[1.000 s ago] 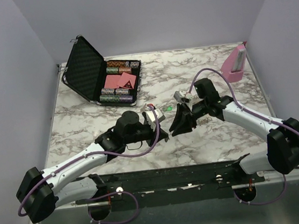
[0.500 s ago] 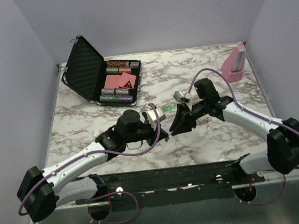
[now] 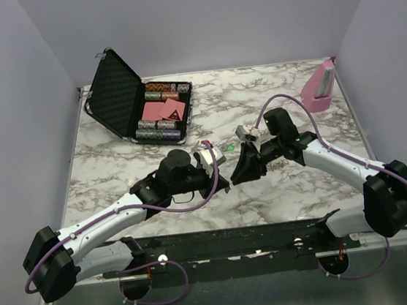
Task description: Put the keys on the keyring
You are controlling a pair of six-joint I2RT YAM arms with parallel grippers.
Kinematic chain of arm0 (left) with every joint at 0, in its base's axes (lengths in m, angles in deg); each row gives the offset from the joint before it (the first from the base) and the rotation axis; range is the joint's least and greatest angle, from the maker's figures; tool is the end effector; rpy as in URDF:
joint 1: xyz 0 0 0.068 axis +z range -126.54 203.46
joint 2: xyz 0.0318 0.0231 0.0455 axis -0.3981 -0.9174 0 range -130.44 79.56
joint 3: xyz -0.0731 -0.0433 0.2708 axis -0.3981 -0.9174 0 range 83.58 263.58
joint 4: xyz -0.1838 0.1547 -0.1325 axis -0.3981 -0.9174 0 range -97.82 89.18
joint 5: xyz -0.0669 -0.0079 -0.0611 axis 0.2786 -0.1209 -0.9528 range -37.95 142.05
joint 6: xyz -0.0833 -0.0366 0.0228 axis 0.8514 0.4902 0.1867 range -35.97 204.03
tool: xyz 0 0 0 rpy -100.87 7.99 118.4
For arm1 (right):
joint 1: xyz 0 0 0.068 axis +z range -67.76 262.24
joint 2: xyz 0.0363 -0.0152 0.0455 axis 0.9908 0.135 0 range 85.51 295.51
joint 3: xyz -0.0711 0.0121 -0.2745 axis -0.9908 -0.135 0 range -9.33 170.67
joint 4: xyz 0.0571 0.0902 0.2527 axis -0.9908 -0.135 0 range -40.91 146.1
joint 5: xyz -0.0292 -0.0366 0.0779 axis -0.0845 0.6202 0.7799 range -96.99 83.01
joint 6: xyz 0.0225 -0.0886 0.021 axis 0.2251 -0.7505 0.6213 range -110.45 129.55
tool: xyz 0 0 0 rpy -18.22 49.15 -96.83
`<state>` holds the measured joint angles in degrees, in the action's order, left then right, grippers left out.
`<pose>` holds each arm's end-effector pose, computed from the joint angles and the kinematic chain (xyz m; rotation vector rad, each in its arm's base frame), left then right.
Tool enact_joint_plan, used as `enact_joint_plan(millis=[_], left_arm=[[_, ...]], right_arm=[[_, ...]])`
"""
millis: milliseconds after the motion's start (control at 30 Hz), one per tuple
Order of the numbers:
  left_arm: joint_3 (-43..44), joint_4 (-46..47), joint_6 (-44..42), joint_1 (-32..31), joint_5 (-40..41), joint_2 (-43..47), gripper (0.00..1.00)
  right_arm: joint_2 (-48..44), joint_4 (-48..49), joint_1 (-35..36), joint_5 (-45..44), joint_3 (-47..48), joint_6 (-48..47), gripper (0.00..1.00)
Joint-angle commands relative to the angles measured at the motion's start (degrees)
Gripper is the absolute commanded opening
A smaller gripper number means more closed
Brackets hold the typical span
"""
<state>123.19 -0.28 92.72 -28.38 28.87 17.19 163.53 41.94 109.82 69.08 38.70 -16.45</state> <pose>0.1558 -0.2524 0.2554 1.0258 1.8194 -1.0670 0.2143 0.2046 0.2399 -1.4374 1.4324 1.5180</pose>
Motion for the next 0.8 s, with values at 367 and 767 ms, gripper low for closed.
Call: enact_joint_plan(millis=[367, 767], left_arm=[[0.46, 1.4, 1.07, 0.5, -1.08, 0.76, 0.0], [-6.82, 9.3, 4.84, 1.82, 1.29, 9.35, 0.45]], right_arm=[[-0.15, 0.36, 0.99, -0.84, -0.57, -1.33, 0.1], [-0.41, -10.0, 0.73, -2.77, 5.05, -6.24, 0.01]])
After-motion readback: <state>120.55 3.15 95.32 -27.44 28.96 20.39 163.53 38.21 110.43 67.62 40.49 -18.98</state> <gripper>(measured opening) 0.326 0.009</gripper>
